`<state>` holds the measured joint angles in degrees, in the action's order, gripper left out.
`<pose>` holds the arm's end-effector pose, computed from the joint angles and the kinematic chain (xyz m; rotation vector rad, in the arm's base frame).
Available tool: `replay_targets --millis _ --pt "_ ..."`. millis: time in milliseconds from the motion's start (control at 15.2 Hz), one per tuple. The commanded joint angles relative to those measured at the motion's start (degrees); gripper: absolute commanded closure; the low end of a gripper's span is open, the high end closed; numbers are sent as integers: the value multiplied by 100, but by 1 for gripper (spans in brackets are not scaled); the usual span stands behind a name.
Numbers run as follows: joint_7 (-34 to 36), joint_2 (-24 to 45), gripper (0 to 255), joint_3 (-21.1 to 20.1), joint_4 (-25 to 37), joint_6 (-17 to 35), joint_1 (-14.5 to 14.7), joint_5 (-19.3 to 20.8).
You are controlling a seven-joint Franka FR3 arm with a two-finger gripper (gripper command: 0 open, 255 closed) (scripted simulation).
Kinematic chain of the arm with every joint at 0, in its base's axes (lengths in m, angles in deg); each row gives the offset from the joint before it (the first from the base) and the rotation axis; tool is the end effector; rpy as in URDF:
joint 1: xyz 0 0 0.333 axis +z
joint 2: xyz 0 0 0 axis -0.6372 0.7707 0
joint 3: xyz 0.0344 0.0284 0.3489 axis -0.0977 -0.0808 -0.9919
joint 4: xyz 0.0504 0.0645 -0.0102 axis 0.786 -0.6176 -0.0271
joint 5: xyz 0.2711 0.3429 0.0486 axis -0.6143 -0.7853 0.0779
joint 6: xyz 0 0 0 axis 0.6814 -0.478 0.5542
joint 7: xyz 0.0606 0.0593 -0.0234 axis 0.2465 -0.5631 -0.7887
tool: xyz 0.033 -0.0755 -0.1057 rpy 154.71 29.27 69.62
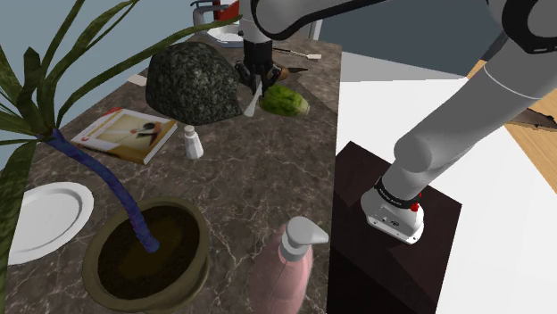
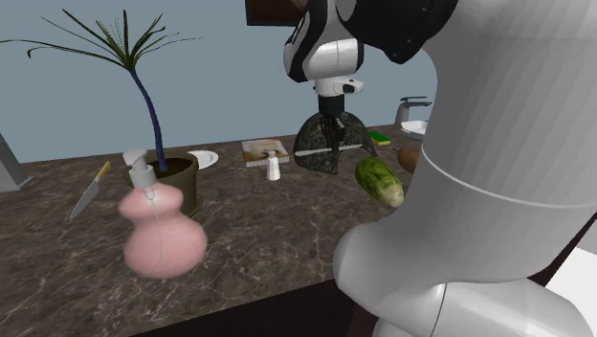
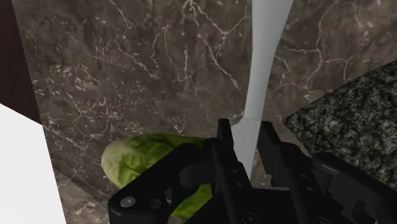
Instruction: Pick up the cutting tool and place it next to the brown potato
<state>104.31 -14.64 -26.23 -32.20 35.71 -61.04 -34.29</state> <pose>0.5336 0.1707 0.4562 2.6478 -1.5286 0.0836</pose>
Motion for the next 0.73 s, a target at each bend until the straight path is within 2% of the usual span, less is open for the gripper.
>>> replay_targets --millis 0,660 --pt "-346 -124 255 190 -107 25 -113 -54" --pt "-1734 -155 255 1038 -247 209 -707 57"
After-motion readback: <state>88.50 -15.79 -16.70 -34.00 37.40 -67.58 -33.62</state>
